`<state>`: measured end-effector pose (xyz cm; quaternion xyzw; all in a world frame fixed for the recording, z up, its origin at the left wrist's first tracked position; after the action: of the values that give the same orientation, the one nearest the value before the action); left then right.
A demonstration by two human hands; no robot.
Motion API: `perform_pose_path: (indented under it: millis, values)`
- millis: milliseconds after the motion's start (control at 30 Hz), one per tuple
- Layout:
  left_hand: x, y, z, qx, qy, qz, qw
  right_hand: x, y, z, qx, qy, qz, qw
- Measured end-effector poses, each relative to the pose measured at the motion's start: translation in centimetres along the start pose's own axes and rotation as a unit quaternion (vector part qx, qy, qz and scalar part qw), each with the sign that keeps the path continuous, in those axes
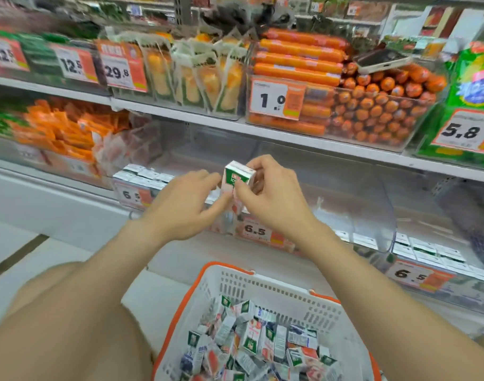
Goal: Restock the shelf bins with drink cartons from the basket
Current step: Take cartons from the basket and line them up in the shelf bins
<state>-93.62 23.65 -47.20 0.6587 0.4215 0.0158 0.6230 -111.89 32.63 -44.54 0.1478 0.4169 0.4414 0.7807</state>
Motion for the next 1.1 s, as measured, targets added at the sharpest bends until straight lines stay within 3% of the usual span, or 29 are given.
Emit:
perform_pose_path:
  millis: [67, 133, 200, 267, 400, 667, 733, 833, 900, 1000, 1100]
  values:
    - [0.6, -0.3, 2.6, -0.028, 0.068, 0.02, 0.997, -2.6, -1.9, 0.9, 0.049, 0.044, -0.016, 0.998]
    - [1.0, -1.0, 4.2, -0.083, 0.129, 0.109, 0.982, -5.0, -3.6, 1.1, 0.102, 0.087, -0.007, 0.991]
    - [1.4, -1.8, 4.7, -0.123, 0.145, 0.207, 0.96, -6.9, -5.2, 0.8, 0.145, 0.09, 0.04, 0.985]
    - [1.6, -2.3, 4.8, -0.124, 0.153, 0.251, 0.948, -8.2, -6.7, 0.2, 0.215, 0.088, 0.097, 0.968]
    - [1.7, -2.9, 4.5, -0.136, 0.144, 0.255, 0.946, -8.4, -9.3, -1.4, 0.388, 0.111, 0.161, 0.901]
    - [1.7, -2.4, 4.0, -0.144, 0.135, 0.211, 0.957, -6.4, -10.8, -2.6, 0.472, 0.154, 0.213, 0.841]
    - [1.8, -2.0, 3.2, -0.144, 0.133, 0.174, 0.965, -5.8, -10.4, -2.5, 0.448, 0.164, 0.205, 0.855]
    - [2.3, -1.6, 2.1, -0.155, 0.123, 0.094, 0.976, -3.3, -9.3, -2.5, 0.353, 0.204, 0.134, 0.903]
    - [3.1, -2.0, 1.3, -0.135, 0.115, 0.097, 0.979, -0.2, -8.3, -2.3, 0.284, 0.236, 0.074, 0.926]
    - [4.9, -4.5, 0.0, -0.104, 0.104, 0.227, 0.963, 5.8, -7.7, -3.3, 0.246, 0.23, 0.089, 0.938]
    - [7.1, -9.1, -0.4, -0.112, 0.085, 0.391, 0.909, 10.5, -8.3, -5.5, 0.239, 0.104, 0.244, 0.934]
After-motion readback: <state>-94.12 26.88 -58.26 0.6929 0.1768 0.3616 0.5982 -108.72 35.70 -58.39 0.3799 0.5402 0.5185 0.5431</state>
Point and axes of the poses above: each hand's wrist, its own x-axis away from the middle knuckle, its own y-axis out of the back of the hand, z = x × y, the point moved 1 cm from there along -x, towards the middle knuckle, and after that the axes turned 6 degrees about -z, right-handed, at the moved point
